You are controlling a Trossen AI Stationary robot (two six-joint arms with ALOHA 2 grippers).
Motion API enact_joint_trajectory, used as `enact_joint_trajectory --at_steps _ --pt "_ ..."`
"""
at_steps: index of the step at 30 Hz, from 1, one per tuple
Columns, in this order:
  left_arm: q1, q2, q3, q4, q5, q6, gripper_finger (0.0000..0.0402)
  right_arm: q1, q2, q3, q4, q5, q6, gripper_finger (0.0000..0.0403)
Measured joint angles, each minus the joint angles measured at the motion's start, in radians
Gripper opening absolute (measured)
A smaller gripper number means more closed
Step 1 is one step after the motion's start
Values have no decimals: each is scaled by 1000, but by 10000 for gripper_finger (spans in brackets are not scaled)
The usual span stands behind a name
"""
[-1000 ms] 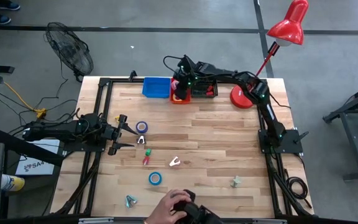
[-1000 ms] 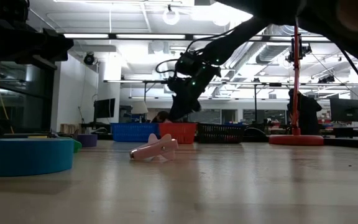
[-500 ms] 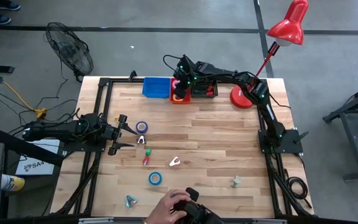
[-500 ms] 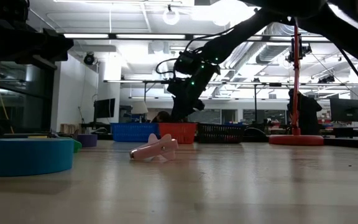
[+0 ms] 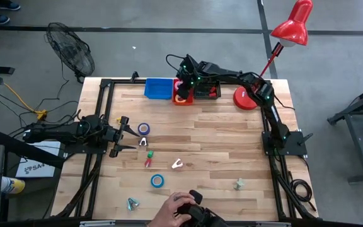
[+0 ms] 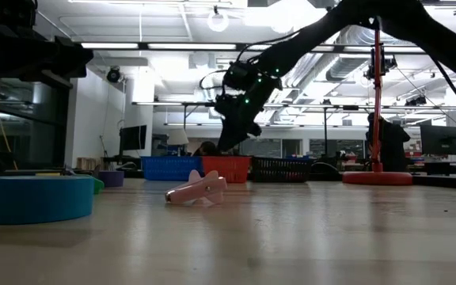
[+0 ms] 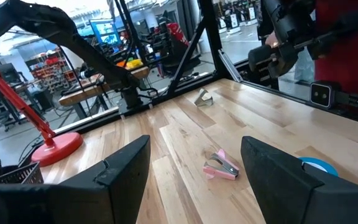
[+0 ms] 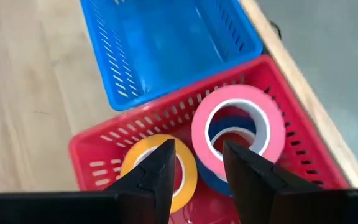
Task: Pick and place Stapler, Stapler remover, tape
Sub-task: Put the blue tape into the red basket
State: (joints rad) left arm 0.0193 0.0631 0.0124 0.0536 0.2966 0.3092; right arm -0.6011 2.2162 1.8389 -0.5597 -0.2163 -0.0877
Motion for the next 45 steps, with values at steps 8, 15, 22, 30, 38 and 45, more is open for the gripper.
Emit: enact_joint_trajectory --at_steps 8,15,22,30,38,45 --pt "0 0 0 0 0 0 247 -1 -18 0 -12 -23 -29 126" --pt "0 0 0 0 0 0 247 -1 -19 0 -19 -105 -117 126" --pt "0 0 0 0 -1 0 247 6 -28 0 -20 -135 -196 126" --pt "0 0 0 0 -4 0 247 8 -85 0 -99 -139 -239 126" --pt "0 0 0 0 -4 0 247 41 -189 -19 -250 -187 -295 126" --pt "0 0 0 0 -3 0 247 99 -385 -186 -213 -181 -255 126"
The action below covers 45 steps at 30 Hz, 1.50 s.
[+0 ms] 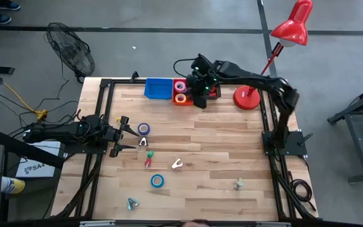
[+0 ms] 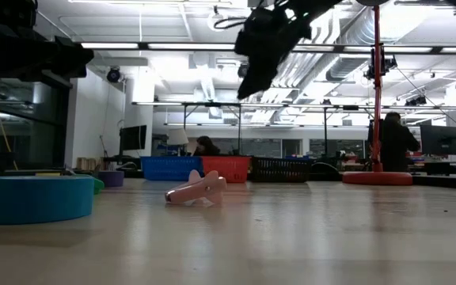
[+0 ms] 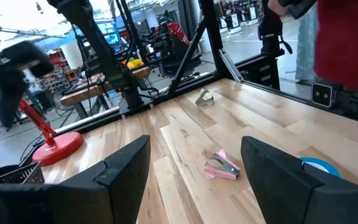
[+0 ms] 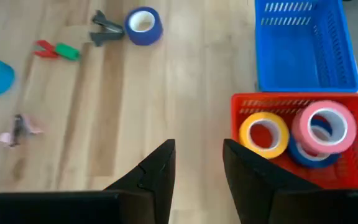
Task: Pick and place Stapler, Stapler remover, tape
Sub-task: Put the blue tape into the red basket
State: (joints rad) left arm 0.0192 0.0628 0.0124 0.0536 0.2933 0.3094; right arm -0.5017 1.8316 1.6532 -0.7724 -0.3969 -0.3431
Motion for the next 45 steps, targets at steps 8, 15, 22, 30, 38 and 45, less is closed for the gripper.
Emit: enact_joint_trajectory --at_steps 8,15,22,30,38,45 --pt "0 0 0 0 1 0 247 72 -241 -276 161 103 222 126" --pt "0 0 0 0 4 0 247 133 -428 -456 235 252 395 126" --pt "0 0 0 0 3 1 247 172 -542 -531 277 370 425 126" --pt "0 0 0 -12 -93 136 247 171 -578 -531 292 321 378 126" --pt "0 0 0 -11 -96 139 247 171 -578 -530 285 291 306 126" --pt "0 0 0 -3 -99 160 247 171 -578 -530 284 277 305 126"
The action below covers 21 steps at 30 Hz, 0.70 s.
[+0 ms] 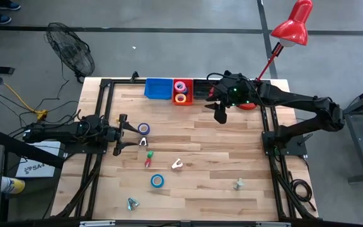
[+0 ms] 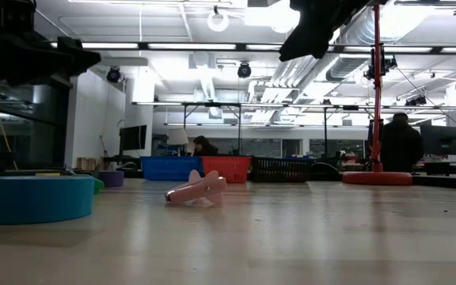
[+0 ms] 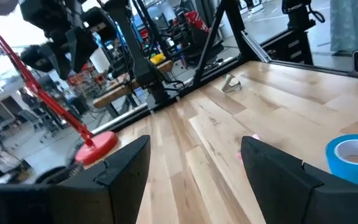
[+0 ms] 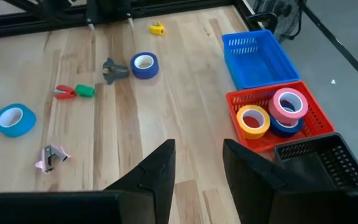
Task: Pick and place Stapler, Stapler remover, tape
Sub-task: Put the blue tape into the red basket
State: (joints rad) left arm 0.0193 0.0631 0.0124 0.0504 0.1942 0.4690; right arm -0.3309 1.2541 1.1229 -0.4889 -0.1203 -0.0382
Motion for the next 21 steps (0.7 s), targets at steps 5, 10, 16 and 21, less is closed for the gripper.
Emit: enact_joint_trajectory --at_steps 5,10,16,21 --pt "0 0 0 10 -8 65 247 0 0 0 0 53 30 126" --pt "0 0 0 49 -114 66 247 0 0 0 0 80 63 126" --pt "0 1 47 101 -384 -1 247 0 0 0 0 106 86 126" --pt "0 -1 142 120 -551 -2 247 0 -2 2 1 148 130 126"
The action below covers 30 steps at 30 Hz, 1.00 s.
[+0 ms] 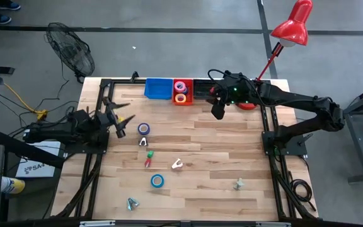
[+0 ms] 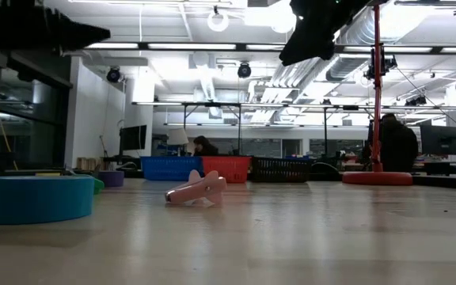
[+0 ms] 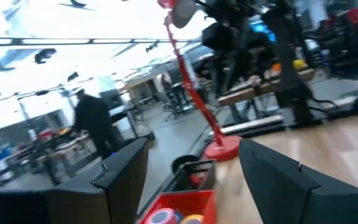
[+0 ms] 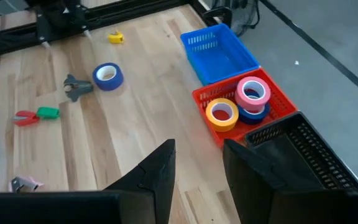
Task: Pick and place Stapler, Stapler remover, tape
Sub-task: Put the blue tape into the red basket
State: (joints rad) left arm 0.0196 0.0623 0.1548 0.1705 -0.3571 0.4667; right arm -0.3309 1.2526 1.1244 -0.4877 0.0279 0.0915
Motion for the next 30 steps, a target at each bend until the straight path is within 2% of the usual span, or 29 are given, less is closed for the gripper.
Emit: enact_joint_trajectory --at_steps 3,13,20,30 --pt "0 1 48 -12 -40 25 247 0 0 0 0 16 8 126" --pt "0 24 171 -74 -13 37 247 0 0 0 0 30 36 126" --pt "0 177 270 -166 -27 24 247 0 0 0 0 30 36 126" --pt "0 414 492 -448 -56 -24 247 0 0 0 0 29 32 126"
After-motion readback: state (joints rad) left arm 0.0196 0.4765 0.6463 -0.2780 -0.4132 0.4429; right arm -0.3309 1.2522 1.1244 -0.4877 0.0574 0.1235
